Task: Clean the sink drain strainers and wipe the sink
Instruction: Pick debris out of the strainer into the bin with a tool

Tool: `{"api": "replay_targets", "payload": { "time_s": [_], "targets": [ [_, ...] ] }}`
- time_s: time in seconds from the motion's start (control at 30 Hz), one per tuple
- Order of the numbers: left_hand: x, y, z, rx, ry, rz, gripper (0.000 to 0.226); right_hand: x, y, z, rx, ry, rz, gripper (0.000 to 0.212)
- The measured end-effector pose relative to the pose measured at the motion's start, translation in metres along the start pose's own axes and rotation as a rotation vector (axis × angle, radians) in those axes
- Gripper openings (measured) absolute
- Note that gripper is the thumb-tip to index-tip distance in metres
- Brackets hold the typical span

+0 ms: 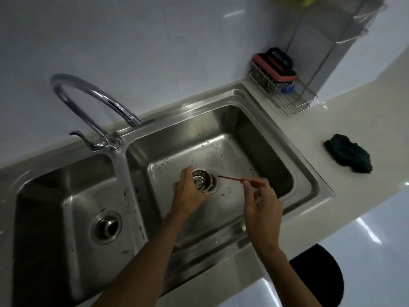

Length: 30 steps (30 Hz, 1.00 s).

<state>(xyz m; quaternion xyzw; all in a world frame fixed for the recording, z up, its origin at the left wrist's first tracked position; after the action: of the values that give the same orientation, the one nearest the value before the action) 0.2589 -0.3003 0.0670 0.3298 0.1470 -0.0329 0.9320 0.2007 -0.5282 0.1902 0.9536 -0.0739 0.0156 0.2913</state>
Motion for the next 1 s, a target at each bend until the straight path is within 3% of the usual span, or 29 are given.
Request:
{"api": "replay_targets", "payload": {
  "time_s": [0.13,0.3,0.43,0.63,0.83,1.0],
  "targets": [
    [0.051,-0.036,-0.003,0.128,-0.048,-0.120,0.090,0.027,-0.001,0.021,-0.022,-0.065,0.013,0.022],
    [0.079,-0.067,-0.019,0.425,-0.021,-0.162,0.082,0.035,0.001,0.035,-0.033,-0.094,0.042,0.022],
    [0.090,-0.096,-0.027,0.526,-0.029,-0.223,0.080,0.035,0.000,0.058,-0.051,-0.175,0.045,0.025],
    [0.096,-0.109,-0.040,0.580,-0.018,-0.279,0.081,0.040,-0.008,0.074,-0.057,-0.241,0.068,0.018],
    [0.092,-0.117,-0.026,0.593,-0.088,-0.308,0.116,0.051,-0.007,0.082,-0.076,-0.262,0.060,0.020],
    [0.087,-0.107,0.019,0.474,-0.186,-0.248,0.108,0.070,0.012,0.078,-0.103,-0.234,0.092,0.025]
  ]
}}
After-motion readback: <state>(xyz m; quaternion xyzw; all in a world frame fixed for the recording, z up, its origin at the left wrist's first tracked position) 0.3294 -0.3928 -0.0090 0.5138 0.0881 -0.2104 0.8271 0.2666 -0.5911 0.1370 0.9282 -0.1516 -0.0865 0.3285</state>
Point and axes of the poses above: each hand's wrist, its own x-axis towards the middle knuckle, its own y-axis out of the back of the hand, z = x × y, the point moved 9 cm from there along x, towards the middle knuckle, and after that the axes turned 10 degrees about -z, right-handed, at the moved point
